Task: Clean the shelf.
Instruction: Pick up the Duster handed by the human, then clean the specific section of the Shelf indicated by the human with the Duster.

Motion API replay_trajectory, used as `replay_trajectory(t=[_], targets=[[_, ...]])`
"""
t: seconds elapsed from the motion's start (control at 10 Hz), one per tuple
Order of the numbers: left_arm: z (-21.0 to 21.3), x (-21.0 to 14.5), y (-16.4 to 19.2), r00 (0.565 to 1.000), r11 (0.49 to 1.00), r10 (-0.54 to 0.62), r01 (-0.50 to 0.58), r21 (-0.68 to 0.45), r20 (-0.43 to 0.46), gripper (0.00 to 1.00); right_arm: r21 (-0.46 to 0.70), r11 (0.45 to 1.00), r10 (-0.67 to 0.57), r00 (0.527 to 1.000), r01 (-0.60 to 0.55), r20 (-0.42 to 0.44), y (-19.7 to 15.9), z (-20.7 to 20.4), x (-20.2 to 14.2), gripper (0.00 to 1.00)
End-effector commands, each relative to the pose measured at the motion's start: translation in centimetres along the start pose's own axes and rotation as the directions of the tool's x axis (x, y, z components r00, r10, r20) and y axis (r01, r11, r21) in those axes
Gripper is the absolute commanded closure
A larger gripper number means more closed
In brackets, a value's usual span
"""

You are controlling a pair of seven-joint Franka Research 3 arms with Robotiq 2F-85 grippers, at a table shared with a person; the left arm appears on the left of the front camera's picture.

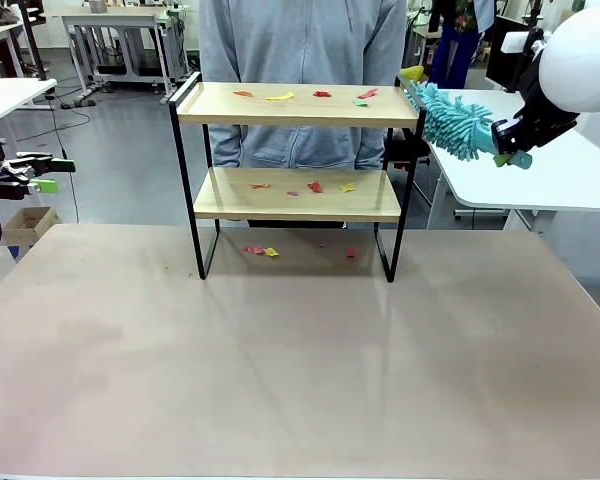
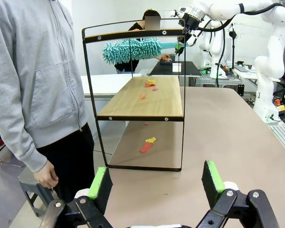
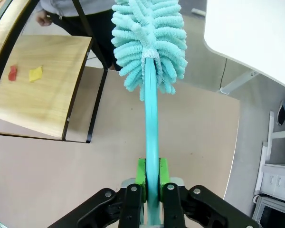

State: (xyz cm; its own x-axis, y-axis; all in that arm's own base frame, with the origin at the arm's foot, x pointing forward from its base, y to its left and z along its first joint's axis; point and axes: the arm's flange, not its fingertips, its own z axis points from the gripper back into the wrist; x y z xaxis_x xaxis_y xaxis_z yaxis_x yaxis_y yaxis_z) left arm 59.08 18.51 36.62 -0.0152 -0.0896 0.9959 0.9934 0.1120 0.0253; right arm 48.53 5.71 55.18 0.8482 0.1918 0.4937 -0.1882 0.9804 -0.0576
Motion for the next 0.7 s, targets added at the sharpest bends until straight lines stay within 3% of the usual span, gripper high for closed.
replay_trajectory(t=[0.0,0.6], targets=[[-0.04,0.21,-0.02,1.0,1.0,-0.004,0.004,-0.001,0.0,0.0,0.007,1.0,-0.011,1.0,0.011,0.008,-0.02,0.23,0.09,1.0],[-0.04,0.21,-0.02,1.0,1.0,-0.004,0.004,-0.001,0.0,0.0,0.007,1.0,-0.011,1.0,0.011,0.008,-0.02,0.23,0.09,1.0]])
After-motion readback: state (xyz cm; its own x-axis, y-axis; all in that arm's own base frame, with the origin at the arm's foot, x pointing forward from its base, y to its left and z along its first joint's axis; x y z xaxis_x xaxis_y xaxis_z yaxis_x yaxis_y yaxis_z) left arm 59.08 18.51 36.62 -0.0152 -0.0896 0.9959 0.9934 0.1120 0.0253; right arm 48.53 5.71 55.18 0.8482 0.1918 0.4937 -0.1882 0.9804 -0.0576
